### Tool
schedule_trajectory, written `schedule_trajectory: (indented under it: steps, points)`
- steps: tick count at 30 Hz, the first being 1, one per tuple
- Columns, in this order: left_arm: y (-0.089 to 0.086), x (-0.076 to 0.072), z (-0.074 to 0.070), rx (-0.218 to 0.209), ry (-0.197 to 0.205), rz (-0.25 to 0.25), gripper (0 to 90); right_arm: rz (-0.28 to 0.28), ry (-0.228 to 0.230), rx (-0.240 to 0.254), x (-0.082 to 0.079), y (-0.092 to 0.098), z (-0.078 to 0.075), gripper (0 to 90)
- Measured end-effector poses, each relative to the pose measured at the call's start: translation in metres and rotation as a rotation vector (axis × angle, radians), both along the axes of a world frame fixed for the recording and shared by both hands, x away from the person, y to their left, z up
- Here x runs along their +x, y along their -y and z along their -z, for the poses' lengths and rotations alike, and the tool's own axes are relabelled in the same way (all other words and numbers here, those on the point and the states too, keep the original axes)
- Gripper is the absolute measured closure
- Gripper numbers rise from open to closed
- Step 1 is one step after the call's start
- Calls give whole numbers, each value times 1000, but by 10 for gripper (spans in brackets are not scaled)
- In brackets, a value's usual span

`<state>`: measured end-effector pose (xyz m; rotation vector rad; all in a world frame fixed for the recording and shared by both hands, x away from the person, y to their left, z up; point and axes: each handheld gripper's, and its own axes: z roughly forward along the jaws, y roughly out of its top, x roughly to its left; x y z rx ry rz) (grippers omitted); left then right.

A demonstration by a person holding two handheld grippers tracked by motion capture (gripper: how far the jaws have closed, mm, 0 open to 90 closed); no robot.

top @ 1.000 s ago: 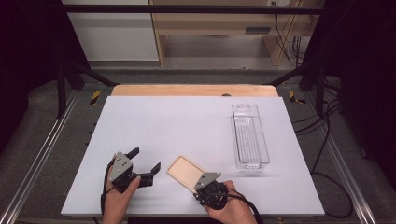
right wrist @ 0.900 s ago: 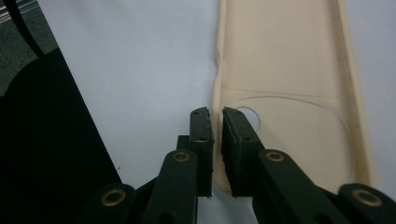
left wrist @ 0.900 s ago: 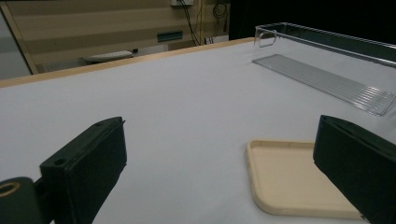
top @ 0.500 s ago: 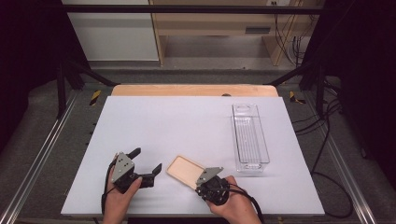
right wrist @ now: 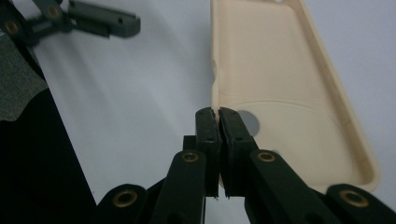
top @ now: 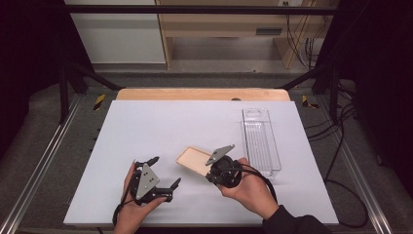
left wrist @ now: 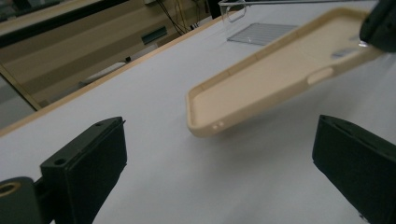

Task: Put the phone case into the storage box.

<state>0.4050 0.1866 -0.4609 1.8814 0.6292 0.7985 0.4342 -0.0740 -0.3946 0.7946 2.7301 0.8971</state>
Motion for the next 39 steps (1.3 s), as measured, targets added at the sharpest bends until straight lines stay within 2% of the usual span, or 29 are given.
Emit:
schedule_trajectory:
  steps: [1, 2, 3, 6, 9, 10, 21, 27, 33, 35, 39]
  points:
    - [3, -1, 0, 23, 13, 4, 30, 0, 0, 0, 0, 0, 0, 876]
    - [10, -1, 2, 57, 29, 5, 39, -4, -3, -6, 3, -1, -7, 876]
    - [10, -1, 2, 57, 29, 5, 44, -4, -3, -6, 3, -1, -7, 876]
    - [18, -3, 5, 135, 57, 0, 57, -17, 0, -16, 5, -3, -15, 876]
    - [23, -4, 7, 174, 79, 5, 78, -30, -3, -15, 5, -6, -21, 876]
    - [25, -5, 8, 199, 102, 4, 93, -33, -7, -20, 5, -7, -24, 876]
    - [28, -3, 9, 280, 175, -27, 214, -70, -24, -16, 0, -16, -28, 877]
    - [27, -2, 12, 317, 190, -57, 286, -103, -22, -18, -5, -24, -34, 877]
    - [27, -2, 12, 363, 229, -67, 349, -122, -28, -18, -9, -28, -36, 877]
    - [28, -2, 13, 393, 245, -65, 375, -135, -30, -18, -11, -30, -39, 876]
    - [29, -3, 13, 395, 260, -66, 434, -154, -35, -18, -12, -32, -42, 876]
